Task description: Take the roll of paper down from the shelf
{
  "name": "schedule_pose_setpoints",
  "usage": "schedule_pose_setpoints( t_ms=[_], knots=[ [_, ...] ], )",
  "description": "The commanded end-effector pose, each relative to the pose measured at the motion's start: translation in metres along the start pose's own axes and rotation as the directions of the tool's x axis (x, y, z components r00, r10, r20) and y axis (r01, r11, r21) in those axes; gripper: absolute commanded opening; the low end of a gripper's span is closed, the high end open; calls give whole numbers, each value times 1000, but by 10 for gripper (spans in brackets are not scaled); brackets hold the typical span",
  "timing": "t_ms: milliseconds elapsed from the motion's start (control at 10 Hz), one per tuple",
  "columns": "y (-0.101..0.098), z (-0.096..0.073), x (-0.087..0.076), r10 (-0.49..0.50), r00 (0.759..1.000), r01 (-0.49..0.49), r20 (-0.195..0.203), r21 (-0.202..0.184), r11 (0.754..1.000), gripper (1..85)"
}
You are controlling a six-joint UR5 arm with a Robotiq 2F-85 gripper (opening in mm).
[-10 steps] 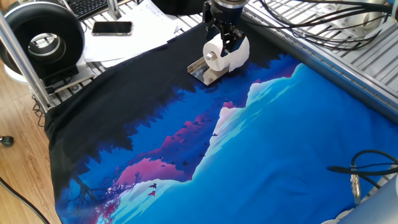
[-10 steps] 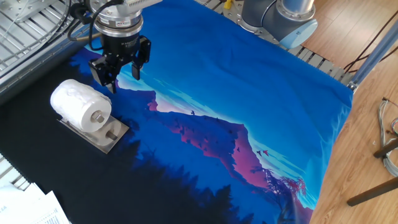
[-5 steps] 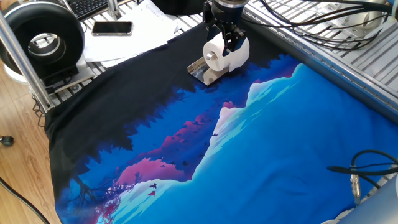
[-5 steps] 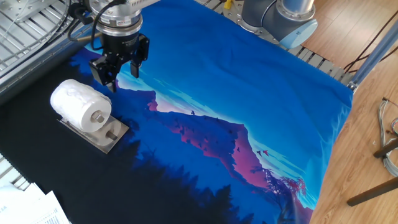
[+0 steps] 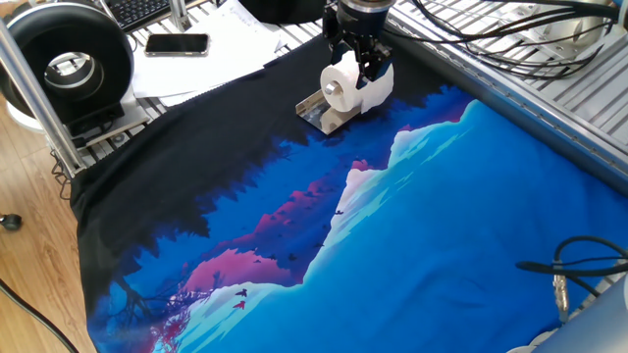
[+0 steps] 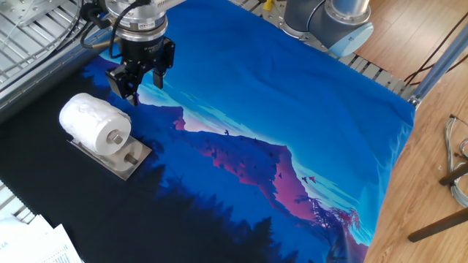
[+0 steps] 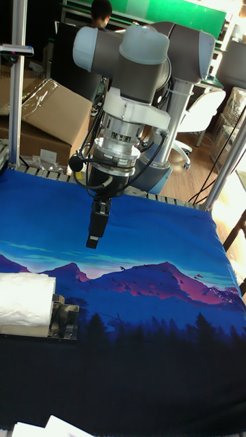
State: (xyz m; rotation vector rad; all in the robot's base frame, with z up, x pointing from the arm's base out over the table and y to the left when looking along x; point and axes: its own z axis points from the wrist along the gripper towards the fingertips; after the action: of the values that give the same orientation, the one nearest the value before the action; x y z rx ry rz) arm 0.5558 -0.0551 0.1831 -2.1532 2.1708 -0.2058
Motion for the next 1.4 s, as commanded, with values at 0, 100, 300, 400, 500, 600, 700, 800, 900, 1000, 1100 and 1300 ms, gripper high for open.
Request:
schedule_pose_setpoints(
  t_ms=[0,100,300,400,500,600,700,800,900,1000,1100,1300],
  knots=[
    [5,1,0,4,1000,-4,15,0,1000,610],
    [5,2,7,-10,1000,10,-10,9,1000,610],
    [10,2,-5,18,999,-18,37,-12,1000,610],
    [7,2,-9,74,996,-74,53,-4,997,610],
    [7,2,-6,95,995,-95,38,-2,995,610],
    [7,2,2,69,998,-69,8,-1,998,617],
    [11,2,-2,96,995,-95,22,-15,995,637],
    [15,2,-6,109,993,-107,35,-33,994,643],
    [21,1,-16,89,993,-84,74,-58,995,667],
    [21,1,-22,81,992,-75,96,-62,995,697],
    [22,0,-24,63,992,-56,106,-63,996,710],
    [28,4,10,-116,993,118,30,-91,989,793]
  ],
)
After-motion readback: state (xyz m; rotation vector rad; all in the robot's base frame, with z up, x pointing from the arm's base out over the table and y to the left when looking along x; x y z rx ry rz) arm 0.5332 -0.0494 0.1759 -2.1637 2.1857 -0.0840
